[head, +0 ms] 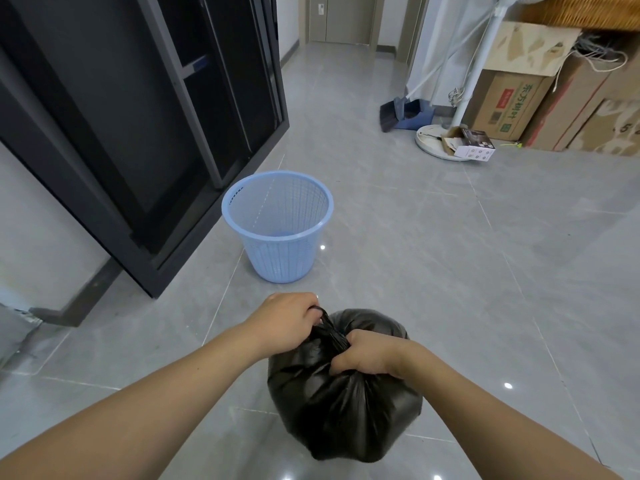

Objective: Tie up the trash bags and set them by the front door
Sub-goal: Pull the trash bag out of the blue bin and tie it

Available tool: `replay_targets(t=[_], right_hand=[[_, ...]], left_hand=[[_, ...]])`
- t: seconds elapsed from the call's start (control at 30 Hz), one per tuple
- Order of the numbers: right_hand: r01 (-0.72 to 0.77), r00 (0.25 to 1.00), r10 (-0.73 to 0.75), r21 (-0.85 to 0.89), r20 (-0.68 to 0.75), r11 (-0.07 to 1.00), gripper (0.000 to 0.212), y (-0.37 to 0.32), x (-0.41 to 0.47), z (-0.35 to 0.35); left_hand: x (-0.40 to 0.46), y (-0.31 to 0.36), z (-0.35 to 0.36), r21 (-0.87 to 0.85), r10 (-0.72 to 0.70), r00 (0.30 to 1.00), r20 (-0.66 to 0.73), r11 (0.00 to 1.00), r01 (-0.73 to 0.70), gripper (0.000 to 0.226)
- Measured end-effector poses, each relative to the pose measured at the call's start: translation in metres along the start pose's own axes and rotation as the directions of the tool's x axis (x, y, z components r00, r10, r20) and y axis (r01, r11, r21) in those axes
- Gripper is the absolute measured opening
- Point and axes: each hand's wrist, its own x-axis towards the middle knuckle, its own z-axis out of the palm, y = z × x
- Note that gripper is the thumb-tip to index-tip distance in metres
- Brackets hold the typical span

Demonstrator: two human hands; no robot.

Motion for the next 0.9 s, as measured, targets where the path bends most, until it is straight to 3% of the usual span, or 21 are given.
replay_targets(t=[0.13, 0.27, 0.37, 0.43, 0.57, 0.8, 0.9], right_hand=[[0.1, 0.981, -0.166, -0.472, -0.101, 0.876, 0.03, -0.01, -0.006, 0.003], [0.152, 0.855, -0.477, -0.781, -0.203, 0.605, 0.025, -0.007, -0.001, 0.003], [0.123, 0.73, -0.608, -0.815, -0.312, 0.566, 0.019, -0.003, 0.002, 0.001], [0.087, 0.603, -0.71, -0.855, -0.363, 0.511, 0.018, 0.0, 0.004, 0.001], [-0.05, 0.412, -0.812, -0.9, -0.413, 0.433, 0.014, 0.004, 0.004, 0.003], [-0.126, 0.224, -0.901, -0.928, -0.371, 0.351, 0.008, 0.002, 0.001, 0.002], [-0.152, 0.194, -0.902, -0.921, -0.385, 0.36, 0.007, 0.002, -0.002, -0.009]], left_hand=[[-0.001, -0.003, 0.001, -0.233, -0.078, 0.995, 0.055, 0.969, 0.089, 0.023], [-0.001, -0.003, -0.003, -0.392, -0.129, 0.992, 0.009, 0.912, 0.122, 0.022], [0.0, -0.006, -0.005, -0.498, -0.177, 0.984, -0.014, 0.855, 0.146, 0.021], [0.0, -0.007, -0.006, -0.573, -0.203, 0.979, 0.013, 0.801, 0.174, 0.021], [0.001, -0.01, -0.006, -0.579, -0.222, 0.974, 0.035, 0.79, 0.201, 0.02], [-0.001, -0.004, -0.01, -0.6, -0.212, 0.976, 0.049, 0.775, 0.198, 0.023], [-0.001, -0.003, -0.011, -0.643, -0.206, 0.975, 0.087, 0.735, 0.213, 0.022]])
